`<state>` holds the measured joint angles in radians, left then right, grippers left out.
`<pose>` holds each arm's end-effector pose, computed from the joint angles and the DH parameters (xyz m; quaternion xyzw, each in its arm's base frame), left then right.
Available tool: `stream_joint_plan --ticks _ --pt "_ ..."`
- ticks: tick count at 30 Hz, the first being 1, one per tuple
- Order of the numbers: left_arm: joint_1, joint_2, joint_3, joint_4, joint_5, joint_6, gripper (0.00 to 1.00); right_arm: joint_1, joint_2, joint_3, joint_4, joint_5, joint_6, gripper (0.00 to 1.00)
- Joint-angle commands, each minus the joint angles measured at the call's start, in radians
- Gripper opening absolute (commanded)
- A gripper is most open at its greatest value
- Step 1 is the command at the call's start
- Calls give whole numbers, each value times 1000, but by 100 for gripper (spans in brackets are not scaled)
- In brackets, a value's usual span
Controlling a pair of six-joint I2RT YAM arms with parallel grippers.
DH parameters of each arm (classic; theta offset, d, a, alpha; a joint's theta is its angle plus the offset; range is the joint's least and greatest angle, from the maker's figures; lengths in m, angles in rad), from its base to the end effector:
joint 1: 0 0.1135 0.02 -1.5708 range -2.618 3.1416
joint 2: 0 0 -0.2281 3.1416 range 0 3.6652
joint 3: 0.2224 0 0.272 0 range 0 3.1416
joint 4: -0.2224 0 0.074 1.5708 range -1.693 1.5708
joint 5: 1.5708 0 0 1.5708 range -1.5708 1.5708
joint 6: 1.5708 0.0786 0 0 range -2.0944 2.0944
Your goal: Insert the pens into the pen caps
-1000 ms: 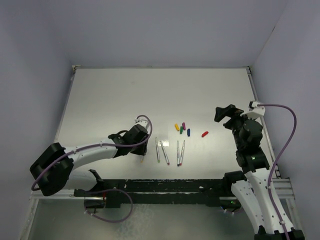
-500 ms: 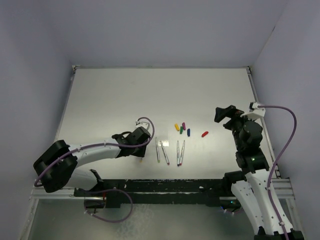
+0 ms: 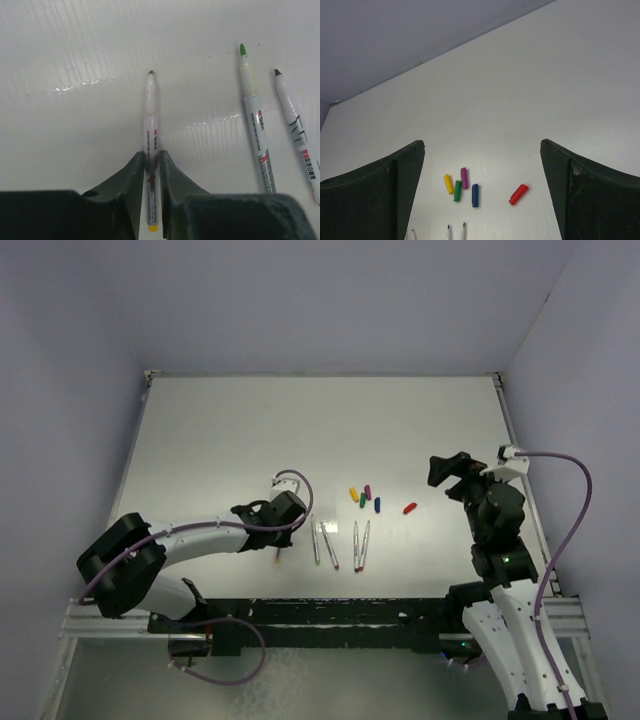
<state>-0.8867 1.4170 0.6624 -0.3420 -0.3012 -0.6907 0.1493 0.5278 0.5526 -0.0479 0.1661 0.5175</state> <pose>0.1998 -0.2081 0.0683 0.0590 0.9599 -0.0620 0.2671 0.2374 0.0226 0.2914 0.1875 0.6901 0.1719 0.6775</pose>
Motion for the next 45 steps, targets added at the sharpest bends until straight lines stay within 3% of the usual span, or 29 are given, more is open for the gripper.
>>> stream_joint_plan --ticks 1,4,6,8,10,16,42,45 --pt "-12 54 -38 -67 31 -55 17 -2 -16 4 23 6 6 100" --pt "-14 58 -44 -66 37 -83 6 -2 -5 4 26 -5 11 100" --pt "-13 65 -48 -69 50 -96 5 -2 8 13 19 -12 10 100" --pt "-17 76 -52 -76 71 -107 9 -2 21 26 7 -20 9 100" --pt "-25 78 -58 -84 89 -121 22 -2 28 39 -6 -27 3 100" --pt "-59 60 -63 -125 95 -162 33 -2 23 42 -6 -33 1 100" --pt "-147 222 18 -275 116 -287 30 -2 -30 84 -71 -5 0 100" --pt "-147 223 16 -277 115 -297 22 -2 -32 86 -78 -3 1 100"
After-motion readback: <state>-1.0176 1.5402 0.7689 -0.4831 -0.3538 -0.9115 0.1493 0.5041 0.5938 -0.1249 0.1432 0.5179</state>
